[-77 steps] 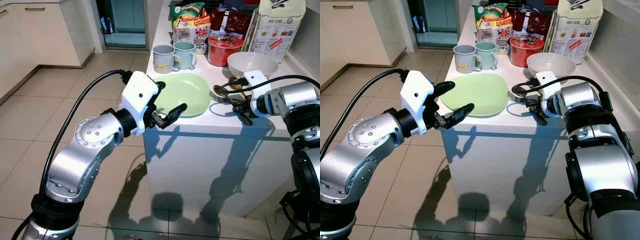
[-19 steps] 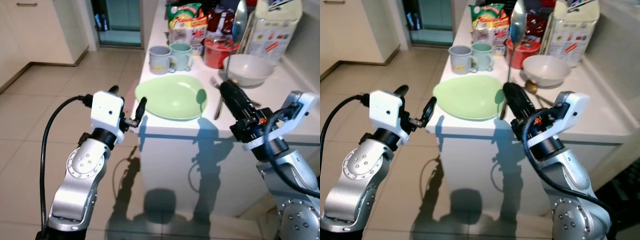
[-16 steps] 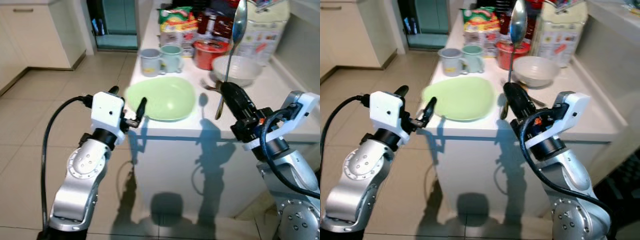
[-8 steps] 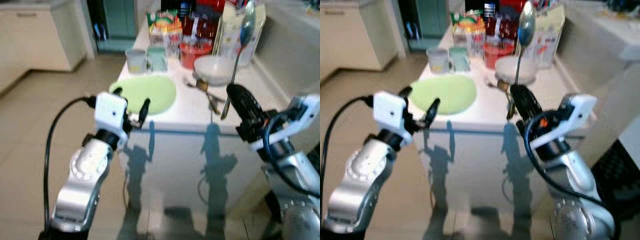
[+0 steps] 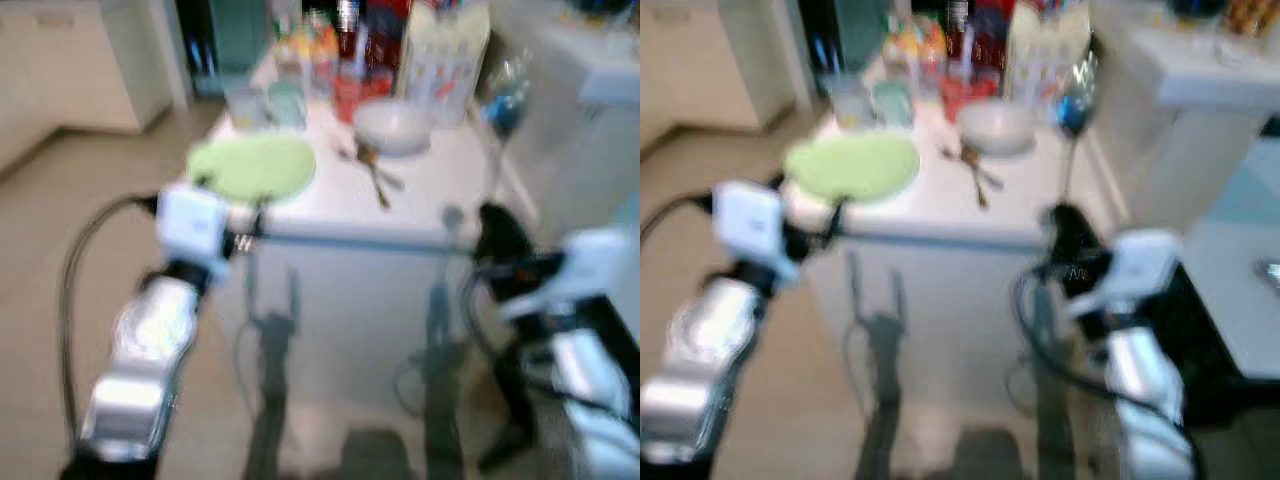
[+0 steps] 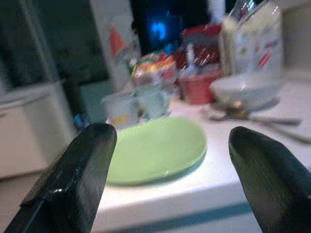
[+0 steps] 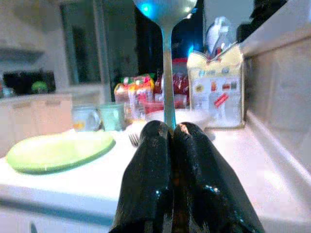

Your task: Setting the table

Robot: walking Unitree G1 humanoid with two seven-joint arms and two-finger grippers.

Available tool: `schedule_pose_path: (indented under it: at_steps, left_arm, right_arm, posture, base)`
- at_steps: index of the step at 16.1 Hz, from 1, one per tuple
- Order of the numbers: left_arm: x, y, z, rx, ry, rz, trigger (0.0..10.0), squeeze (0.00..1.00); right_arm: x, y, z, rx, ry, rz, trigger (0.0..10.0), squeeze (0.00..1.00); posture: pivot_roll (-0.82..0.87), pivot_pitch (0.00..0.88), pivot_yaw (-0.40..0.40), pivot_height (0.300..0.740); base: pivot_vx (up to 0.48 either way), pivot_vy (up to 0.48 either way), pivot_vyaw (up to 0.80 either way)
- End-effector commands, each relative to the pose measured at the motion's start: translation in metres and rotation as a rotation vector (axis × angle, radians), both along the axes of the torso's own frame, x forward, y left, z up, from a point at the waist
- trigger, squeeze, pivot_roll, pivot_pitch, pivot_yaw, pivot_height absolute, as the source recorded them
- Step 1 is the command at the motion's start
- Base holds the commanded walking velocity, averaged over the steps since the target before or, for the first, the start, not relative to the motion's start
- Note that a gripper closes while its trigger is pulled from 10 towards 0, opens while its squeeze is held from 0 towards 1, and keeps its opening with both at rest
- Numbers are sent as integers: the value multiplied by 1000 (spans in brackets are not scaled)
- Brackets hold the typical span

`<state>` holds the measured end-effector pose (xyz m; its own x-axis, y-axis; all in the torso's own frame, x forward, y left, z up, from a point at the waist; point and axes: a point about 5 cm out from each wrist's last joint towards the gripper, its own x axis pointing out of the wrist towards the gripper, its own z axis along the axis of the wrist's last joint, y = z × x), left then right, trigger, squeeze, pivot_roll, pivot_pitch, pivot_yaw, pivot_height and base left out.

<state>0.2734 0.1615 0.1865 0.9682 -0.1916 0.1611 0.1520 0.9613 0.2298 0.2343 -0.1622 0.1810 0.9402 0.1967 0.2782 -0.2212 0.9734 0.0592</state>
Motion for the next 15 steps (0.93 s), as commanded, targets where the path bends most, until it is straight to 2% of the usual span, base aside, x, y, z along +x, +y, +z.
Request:
schedule_pose_path:
  at_steps: [1, 6, 13, 15]
  left_arm:
    - [3, -7, 1, 0, 0, -11, 10000, 0]
    - [6, -12, -5, 15, 13, -24, 10000, 0]
    - [11, -12, -5, 18, 10, -6, 10000, 0]
    - [11, -18, -9, 31, 18, -25, 10000, 0]
  right_arm:
    - [2, -1, 8, -20, -37, -14, 10000, 0]
    - [4, -1, -8, -44, -19, -60, 10000, 0]
    - [8, -1, -9, -41, -19, -85, 10000, 0]
    - [10, -5, -13, -54, 2, -103, 10000, 0]
  posture:
    - [-2, 0, 7, 740]
    - [-8, 0, 16, 740]
    - [-18, 0, 15, 740]
    - [-22, 0, 14, 740]
  base:
    - [0, -322, 0]
    - [0, -339, 0]
    - [0, -369, 0]
    - [0, -390, 0]
